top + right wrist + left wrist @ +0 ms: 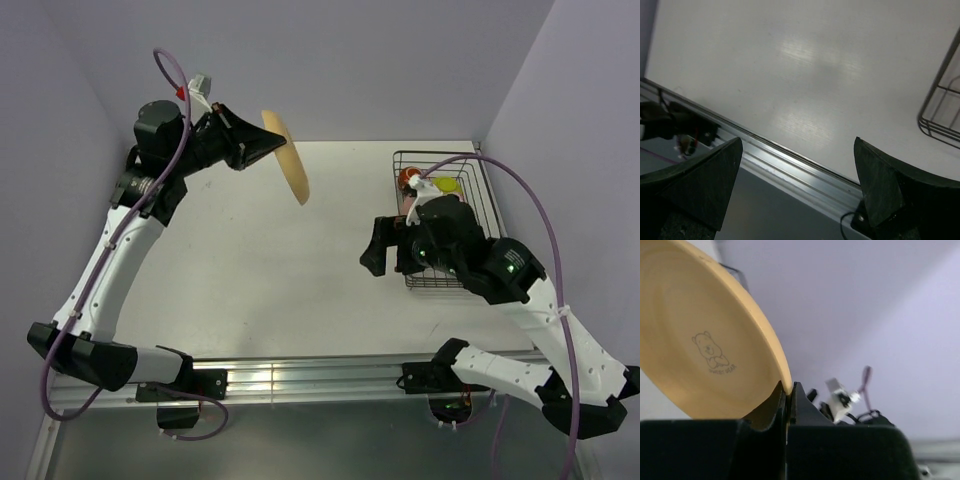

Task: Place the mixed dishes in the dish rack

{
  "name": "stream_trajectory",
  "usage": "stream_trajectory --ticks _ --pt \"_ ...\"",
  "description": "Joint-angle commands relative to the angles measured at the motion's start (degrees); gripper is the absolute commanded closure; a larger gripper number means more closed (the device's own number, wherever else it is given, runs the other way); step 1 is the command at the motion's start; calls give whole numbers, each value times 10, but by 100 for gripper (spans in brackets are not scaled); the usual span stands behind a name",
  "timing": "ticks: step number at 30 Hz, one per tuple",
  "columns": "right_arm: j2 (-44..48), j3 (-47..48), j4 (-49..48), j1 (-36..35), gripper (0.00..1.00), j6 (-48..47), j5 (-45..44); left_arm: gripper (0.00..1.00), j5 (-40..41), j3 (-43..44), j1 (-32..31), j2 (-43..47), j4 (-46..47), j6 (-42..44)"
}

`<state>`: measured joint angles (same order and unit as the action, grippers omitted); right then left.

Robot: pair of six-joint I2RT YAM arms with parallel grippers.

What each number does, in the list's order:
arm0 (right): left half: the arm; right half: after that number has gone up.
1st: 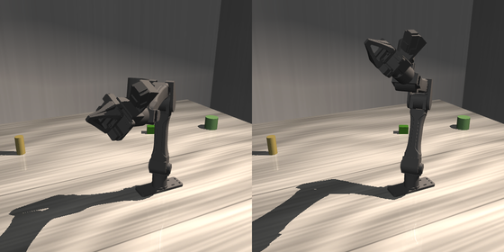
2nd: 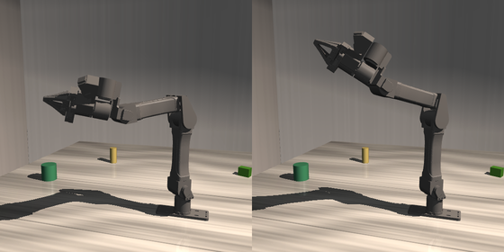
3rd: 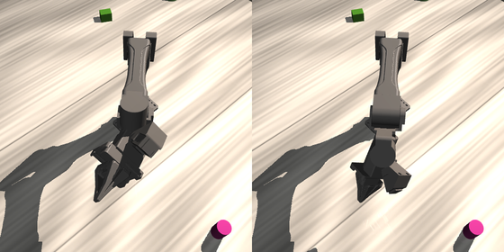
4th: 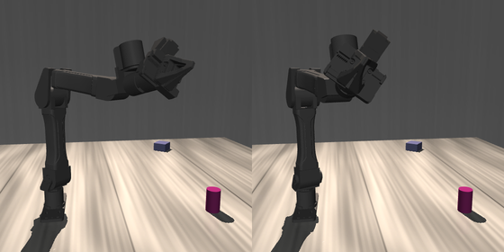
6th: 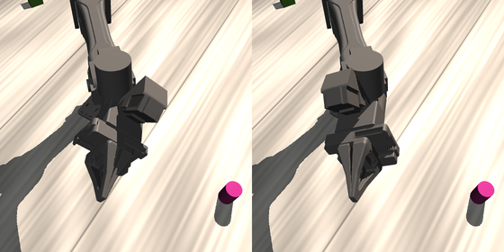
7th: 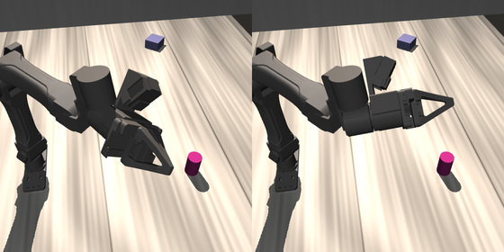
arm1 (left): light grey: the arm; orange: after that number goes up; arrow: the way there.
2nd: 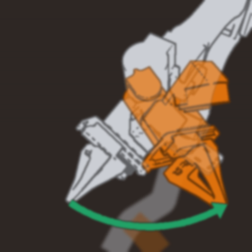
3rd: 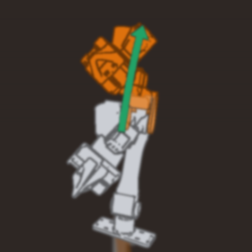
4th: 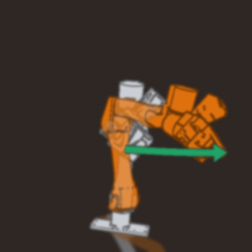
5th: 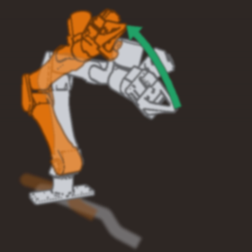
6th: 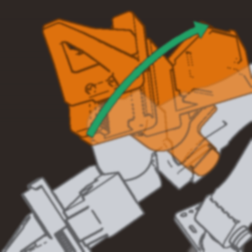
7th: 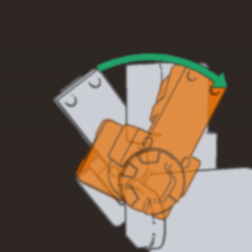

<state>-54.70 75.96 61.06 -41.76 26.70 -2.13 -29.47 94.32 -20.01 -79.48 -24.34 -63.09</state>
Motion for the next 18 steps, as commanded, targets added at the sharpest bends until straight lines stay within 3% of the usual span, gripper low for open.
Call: stream_trajectory --ticks 1,3,4,8,11,12,13,16,18 --pt "47 6 -105 0 0 61 3 100 -147 -62 8 25 279 -150" --pt "62 -20 -151 3 0 88 39 100 -173 -96 8 35 384 -243" --pt "73 -27 -199 6 0 93 60 100 -185 -110 8 37 515 -282" --pt "61 -8 -267 88 2 143 189 100 -171 -144 8 25 807 -444" --pt "21 -1 -331 173 9 241 370 100 -130 -141 8 -4 997 -552" --pt "11 -10 -362 220 15 314 418 100 -115 -139 8 -14 1037 -598" --pt "3 -20 -451 235 18 357 489 100 -98 -138 8 -21 1072 -618" --pt "11 -70 -636 260 19 493 515 100 -41 -136 9 -42 1163 -665" --pt "6 -88 -700 263 19 564 521 100 -11 -141 8 -44 1185 -678"
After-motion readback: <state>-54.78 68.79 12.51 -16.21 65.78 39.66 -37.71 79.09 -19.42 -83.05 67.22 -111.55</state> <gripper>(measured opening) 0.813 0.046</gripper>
